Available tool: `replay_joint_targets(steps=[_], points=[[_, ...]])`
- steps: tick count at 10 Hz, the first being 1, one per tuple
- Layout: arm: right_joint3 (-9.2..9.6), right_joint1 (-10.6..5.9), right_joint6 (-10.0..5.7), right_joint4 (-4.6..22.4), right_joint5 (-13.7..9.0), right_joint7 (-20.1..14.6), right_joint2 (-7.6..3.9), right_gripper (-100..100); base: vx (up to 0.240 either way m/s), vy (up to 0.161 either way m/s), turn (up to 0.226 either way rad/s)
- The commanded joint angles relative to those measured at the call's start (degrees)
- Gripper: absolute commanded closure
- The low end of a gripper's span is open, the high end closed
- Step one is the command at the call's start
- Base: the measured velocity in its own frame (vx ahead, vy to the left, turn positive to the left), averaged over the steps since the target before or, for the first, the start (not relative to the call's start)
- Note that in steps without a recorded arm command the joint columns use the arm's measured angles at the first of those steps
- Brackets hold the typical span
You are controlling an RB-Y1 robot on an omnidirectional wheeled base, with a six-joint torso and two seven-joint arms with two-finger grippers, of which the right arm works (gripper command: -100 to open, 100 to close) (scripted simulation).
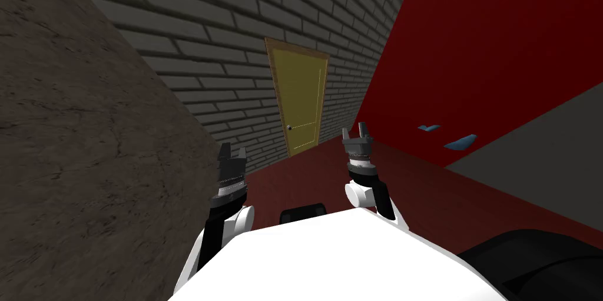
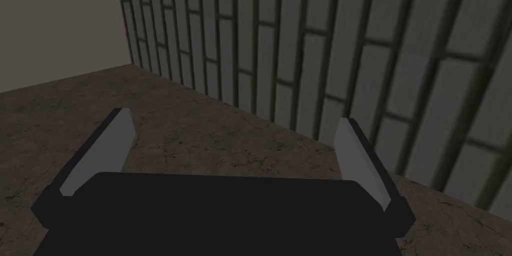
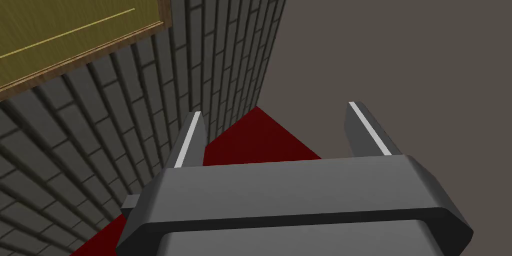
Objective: Pull the door open
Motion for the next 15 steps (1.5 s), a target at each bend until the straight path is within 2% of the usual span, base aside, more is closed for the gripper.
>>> replay_joint_targets(steps=[1,2,3,6,9,15], points=[[0.15,-0.59,-0.54,2.1,-1.0,-1.5,-0.37,-100,-0.349,-0.016,-0.288],[0.15,-0.59,-0.54,2.1,-1.0,-1.5,-0.37,-100,0.091,0.059,0.446],[0.15,-0.59,-0.54,2.1,-1.0,-1.5,-0.37,-100,0.212,0.004,0.079],[0.51,-1.92,-1.76,6.8,-3.2,-4.9,-1.09,-100,0.179,-0.024,0.11],[0.74,-2.79,-2.55,9.8,-4.7,-7.2,-1.52,-100,0.074,0.005,0.1],[1.32,-4.99,-4.56,17.6,-8.4,-12.8,-2.49,-100,0.081,-0.005,0.115]])
